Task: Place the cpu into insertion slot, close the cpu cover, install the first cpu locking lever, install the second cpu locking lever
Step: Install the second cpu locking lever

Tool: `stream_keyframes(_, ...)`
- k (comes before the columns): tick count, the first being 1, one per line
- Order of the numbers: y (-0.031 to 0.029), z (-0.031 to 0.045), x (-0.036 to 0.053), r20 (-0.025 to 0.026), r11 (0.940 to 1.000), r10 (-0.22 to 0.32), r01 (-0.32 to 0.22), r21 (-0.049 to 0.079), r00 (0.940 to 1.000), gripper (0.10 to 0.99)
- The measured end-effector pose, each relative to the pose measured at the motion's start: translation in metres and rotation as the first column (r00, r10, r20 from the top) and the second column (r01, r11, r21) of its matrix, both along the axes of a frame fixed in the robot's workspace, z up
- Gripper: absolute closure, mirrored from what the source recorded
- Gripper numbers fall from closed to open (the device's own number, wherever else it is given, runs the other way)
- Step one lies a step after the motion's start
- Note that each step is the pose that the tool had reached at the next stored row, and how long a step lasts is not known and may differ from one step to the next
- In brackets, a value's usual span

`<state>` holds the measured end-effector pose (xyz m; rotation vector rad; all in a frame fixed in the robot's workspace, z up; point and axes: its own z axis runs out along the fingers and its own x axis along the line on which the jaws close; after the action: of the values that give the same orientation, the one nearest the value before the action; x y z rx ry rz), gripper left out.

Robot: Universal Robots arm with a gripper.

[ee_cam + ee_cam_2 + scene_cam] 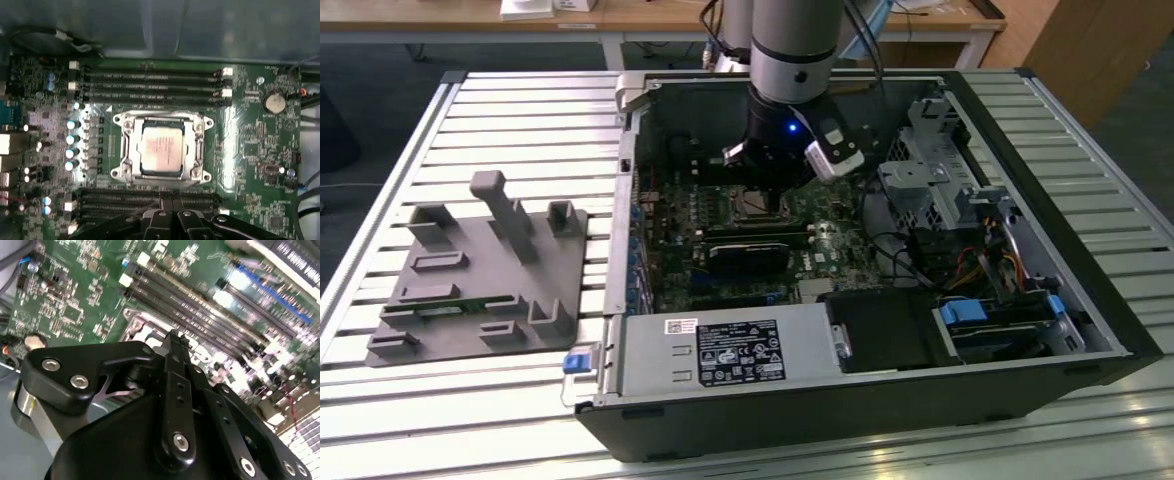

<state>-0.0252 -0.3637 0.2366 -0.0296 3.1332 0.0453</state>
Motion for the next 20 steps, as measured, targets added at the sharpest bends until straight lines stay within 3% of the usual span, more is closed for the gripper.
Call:
stream_keyframes(1, -0.0019, -0.0001, -0.0005, 0.0000, 1.0000, 0.000, 0.000, 0.004, 1.0000, 0.980)
stream_keyframes(4, -0.0050, -0.0002, -0.0012, -0.0017, 0.9991, 0.000, 0.000, 0.044, 1.0000, 0.980)
stream_keyframes(5, -0.0059, -0.0004, -0.0016, -0.0026, 0.9988, 0.000, 0.000, 0.049, 1.0000, 0.980)
stream_keyframes(8, -0.0078, -0.0014, -0.0063, -0.0031, 0.9988, 0.000, 0.000, 0.050, 1.0000, 0.980)
stream_keyframes(14, -0.0100, -0.0048, -0.0241, -0.0032, 0.9988, 0.000, 0.000, 0.050, 1.0000, 0.980)
stream_keyframes(20, -0.0102, -0.0146, -0.0252, -0.0119, 0.9988, 0.000, 0.001, 0.050, 0.9999, 0.980)
